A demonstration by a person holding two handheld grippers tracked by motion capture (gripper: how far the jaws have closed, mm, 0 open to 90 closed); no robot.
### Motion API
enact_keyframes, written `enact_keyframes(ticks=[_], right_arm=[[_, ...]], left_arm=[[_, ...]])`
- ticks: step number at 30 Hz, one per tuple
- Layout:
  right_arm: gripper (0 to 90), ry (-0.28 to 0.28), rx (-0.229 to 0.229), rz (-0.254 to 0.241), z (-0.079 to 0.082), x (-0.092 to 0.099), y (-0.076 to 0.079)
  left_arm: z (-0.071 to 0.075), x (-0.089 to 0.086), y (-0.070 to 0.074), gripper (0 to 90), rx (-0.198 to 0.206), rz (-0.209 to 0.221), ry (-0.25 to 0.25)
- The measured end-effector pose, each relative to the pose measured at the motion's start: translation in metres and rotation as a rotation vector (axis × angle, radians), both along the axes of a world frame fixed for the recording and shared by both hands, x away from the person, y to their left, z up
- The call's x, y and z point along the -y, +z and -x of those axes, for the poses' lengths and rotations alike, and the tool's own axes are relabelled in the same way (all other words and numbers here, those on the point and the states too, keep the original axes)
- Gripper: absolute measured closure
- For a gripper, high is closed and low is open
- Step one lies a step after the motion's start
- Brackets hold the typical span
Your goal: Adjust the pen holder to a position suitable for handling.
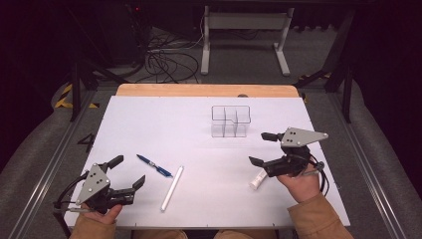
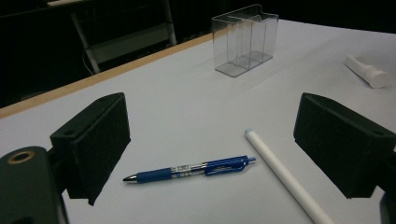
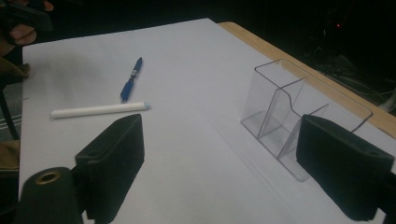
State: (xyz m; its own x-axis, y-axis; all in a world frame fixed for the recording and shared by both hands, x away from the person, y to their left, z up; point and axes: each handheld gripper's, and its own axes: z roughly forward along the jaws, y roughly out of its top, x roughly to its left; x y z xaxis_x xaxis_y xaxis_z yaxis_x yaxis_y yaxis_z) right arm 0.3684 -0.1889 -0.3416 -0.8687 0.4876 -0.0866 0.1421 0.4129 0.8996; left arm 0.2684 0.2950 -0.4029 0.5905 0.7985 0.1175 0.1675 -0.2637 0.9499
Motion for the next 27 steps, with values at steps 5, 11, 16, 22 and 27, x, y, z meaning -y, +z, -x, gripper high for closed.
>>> enact_keyframes(ticks=[5,11,16,22,27], right_arm=[[23.2,0.023,-0.007,0.018,-0.01,-0.006,0.006],[25.3,0.017,-0.014,0.046,-0.027,-0.014,0.008],[28.6,0.013,-0.008,0.089,-0.039,-0.021,0.012],[30.5,0.023,-0.019,0.125,-0.055,-0.031,0.012],[33.8,0.02,-0.036,0.16,-0.07,-0.038,0.01]], left_arm=[[0.0,0.0,0.0,11.6,-0.001,-0.001,-0.002],[0.0,0.0,-0.001,11.7,-0.003,-0.004,-0.002],[0.0,0.0,-0.001,11.7,-0.003,-0.005,-0.003],[0.0,0.0,-0.001,11.7,-0.004,-0.011,-0.003],[-0.001,0.0,-0.001,11.7,-0.004,-0.009,-0.004]])
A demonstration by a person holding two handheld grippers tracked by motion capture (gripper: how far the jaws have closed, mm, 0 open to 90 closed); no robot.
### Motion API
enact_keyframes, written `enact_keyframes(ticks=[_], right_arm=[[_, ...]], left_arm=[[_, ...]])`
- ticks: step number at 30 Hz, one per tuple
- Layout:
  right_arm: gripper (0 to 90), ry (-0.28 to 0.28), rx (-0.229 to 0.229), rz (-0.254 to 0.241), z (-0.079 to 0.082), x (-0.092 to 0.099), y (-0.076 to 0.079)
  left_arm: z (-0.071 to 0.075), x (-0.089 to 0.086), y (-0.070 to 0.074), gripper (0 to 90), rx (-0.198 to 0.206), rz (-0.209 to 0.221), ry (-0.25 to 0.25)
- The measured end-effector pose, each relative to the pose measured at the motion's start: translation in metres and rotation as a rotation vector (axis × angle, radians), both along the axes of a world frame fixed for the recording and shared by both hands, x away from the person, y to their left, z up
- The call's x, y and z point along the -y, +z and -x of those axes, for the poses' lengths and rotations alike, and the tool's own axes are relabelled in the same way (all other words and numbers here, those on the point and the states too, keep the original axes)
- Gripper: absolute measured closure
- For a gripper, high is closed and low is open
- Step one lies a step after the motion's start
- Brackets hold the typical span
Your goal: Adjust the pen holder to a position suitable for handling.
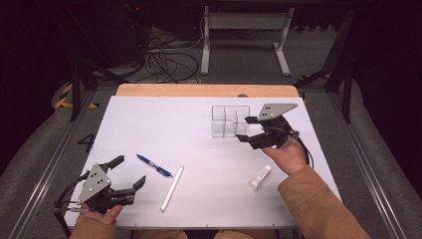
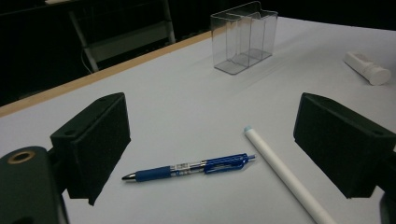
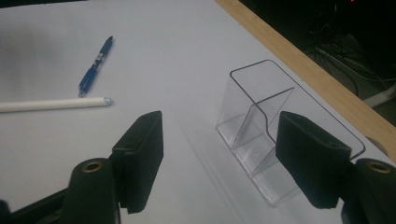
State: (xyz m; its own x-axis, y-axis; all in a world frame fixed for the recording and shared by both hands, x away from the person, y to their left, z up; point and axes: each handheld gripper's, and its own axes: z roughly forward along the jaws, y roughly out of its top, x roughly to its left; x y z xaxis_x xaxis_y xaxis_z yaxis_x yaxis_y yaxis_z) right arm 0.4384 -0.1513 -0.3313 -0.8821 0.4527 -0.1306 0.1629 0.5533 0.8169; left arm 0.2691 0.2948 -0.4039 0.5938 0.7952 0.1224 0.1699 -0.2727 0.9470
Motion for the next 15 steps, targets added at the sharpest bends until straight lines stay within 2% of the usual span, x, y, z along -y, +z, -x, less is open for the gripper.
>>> enact_keyframes(ticks=[3,6,15], right_arm=[[35.0,0.009,-0.006,0.005,-0.006,-0.002,-0.001],[36.5,0.01,-0.014,0.047,-0.018,-0.009,-0.003],[39.4,0.009,-0.03,0.094,-0.037,-0.023,-0.008]], left_arm=[[0.0,0.0,0.0,11.7,-0.004,0.0,-0.001],[0.0,0.0,0.0,11.7,-0.003,0.001,-0.002],[0.0,0.0,0.0,11.7,-0.004,-0.001,-0.001]])
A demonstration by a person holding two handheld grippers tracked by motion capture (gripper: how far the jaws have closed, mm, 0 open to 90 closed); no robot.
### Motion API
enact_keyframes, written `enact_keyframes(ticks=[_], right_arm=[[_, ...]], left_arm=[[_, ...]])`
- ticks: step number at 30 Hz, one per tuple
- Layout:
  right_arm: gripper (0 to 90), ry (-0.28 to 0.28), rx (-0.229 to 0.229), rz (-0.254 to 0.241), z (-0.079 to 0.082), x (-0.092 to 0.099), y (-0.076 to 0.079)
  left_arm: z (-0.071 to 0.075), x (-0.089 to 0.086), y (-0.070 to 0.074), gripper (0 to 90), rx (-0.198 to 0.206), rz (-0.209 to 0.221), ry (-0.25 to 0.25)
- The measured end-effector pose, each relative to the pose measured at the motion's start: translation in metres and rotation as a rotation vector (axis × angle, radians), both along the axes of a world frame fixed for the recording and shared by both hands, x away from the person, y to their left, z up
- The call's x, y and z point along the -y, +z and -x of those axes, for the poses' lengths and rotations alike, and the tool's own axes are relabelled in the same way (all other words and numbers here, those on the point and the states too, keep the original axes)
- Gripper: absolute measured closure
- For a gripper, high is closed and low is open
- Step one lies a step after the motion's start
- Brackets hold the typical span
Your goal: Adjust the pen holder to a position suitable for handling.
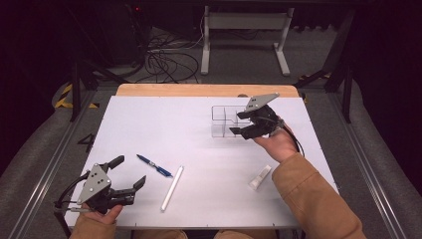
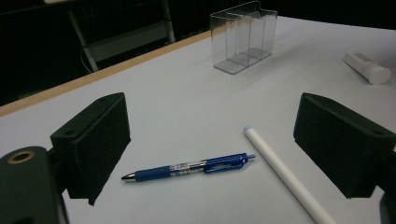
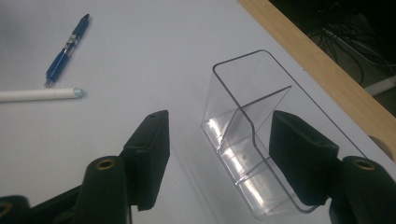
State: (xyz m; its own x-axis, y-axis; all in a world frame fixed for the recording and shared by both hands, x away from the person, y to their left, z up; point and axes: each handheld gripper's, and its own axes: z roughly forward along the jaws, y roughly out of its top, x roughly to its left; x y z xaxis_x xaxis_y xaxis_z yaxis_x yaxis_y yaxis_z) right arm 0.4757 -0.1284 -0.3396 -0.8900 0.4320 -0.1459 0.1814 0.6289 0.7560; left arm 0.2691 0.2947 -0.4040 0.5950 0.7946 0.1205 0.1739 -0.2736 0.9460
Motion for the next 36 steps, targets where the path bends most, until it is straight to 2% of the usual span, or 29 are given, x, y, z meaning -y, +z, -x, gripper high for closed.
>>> enact_keyframes(ticks=[7,11,12,15,22,34,36], right_arm=[[43.6,-0.008,-0.004,0.044,-0.011,-0.012,-0.007],[44.3,-0.013,-0.008,0.054,-0.017,-0.013,-0.011],[44.7,-0.014,-0.011,0.078,-0.022,-0.014,-0.014],[46.5,-0.017,-0.02,0.089,-0.027,-0.016,-0.018],[50.9,-0.006,-0.015,0.168,-0.035,-0.026,-0.024],[58.6,0.002,-0.04,0.21,-0.047,-0.032,-0.039],[60.9,0.005,-0.035,0.234,-0.048,-0.033,-0.042]], left_arm=[[0.0,-0.002,0.0,11.8,0.004,0.009,0.007],[0.0,0.0,0.001,11.8,0.004,0.003,0.002],[0.0,0.0,0.001,11.8,0.004,0.002,0.001],[-0.001,0.0,0.0,11.9,-0.001,0.003,0.0],[-0.001,0.0,0.0,11.9,-0.002,0.0,-0.002],[-0.002,0.001,-0.001,12.2,-0.005,-0.005,-0.005],[-0.002,0.001,-0.001,12.2,-0.006,-0.006,-0.006]])
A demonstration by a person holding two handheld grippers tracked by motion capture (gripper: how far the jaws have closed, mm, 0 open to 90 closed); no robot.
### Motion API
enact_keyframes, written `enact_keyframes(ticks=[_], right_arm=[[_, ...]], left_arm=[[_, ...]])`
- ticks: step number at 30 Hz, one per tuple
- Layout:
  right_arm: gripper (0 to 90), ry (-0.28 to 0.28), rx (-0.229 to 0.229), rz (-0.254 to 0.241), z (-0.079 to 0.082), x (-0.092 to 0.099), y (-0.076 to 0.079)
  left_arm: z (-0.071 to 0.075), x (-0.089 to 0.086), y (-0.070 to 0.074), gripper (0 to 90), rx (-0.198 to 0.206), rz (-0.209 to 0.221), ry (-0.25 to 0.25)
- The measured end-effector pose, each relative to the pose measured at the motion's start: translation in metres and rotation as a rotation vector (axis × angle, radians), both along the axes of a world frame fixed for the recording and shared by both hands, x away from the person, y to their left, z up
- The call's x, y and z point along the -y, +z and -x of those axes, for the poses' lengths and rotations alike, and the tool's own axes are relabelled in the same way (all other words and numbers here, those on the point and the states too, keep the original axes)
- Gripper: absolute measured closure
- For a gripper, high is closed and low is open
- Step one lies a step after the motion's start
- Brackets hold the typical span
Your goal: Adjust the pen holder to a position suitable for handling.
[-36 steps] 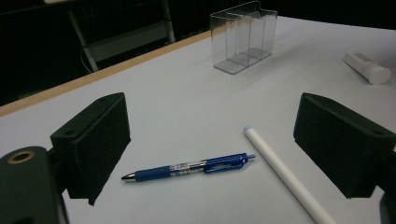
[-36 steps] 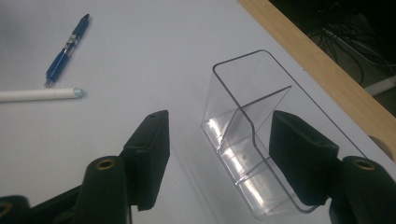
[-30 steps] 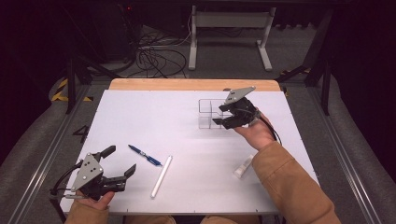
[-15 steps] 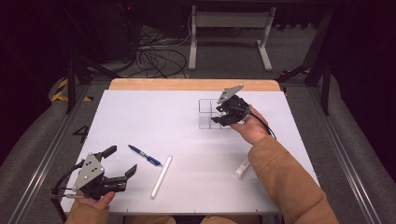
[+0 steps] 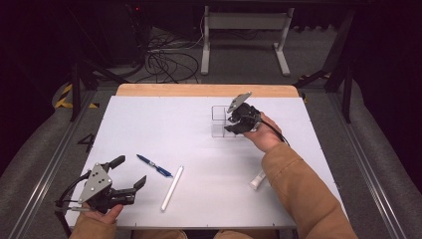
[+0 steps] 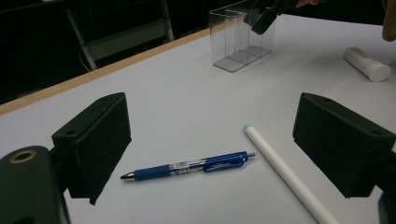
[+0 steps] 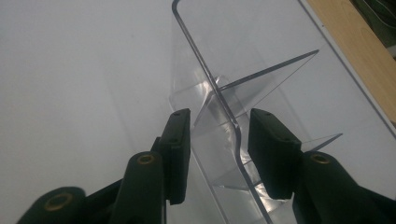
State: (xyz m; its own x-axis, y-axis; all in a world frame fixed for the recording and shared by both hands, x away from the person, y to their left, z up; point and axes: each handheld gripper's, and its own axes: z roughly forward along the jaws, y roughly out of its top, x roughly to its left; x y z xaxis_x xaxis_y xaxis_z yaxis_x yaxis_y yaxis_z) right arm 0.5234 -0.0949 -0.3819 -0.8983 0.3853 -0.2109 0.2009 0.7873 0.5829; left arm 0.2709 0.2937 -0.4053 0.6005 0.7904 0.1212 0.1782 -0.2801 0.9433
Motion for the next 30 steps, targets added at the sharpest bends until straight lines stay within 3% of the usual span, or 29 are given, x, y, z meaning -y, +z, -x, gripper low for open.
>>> enact_keyframes(ticks=[14,19,27,30], right_arm=[[67.2,0.048,0.016,0.108,-0.002,-0.014,-0.009],[67.4,0.039,0.023,0.1,-0.001,-0.014,-0.01],[71.2,0.082,0.036,0.122,0.002,-0.013,-0.007],[81.1,0.086,0.042,0.106,0.004,-0.012,-0.005]], left_arm=[[-0.001,0.0,-0.001,12.5,-0.002,-0.002,-0.006],[-0.001,0.0,-0.001,12.5,-0.007,-0.004,-0.008],[-0.001,0.0,-0.001,12.6,-0.009,-0.003,-0.011],[0.0,0.001,-0.001,12.6,-0.008,-0.005,-0.011]])
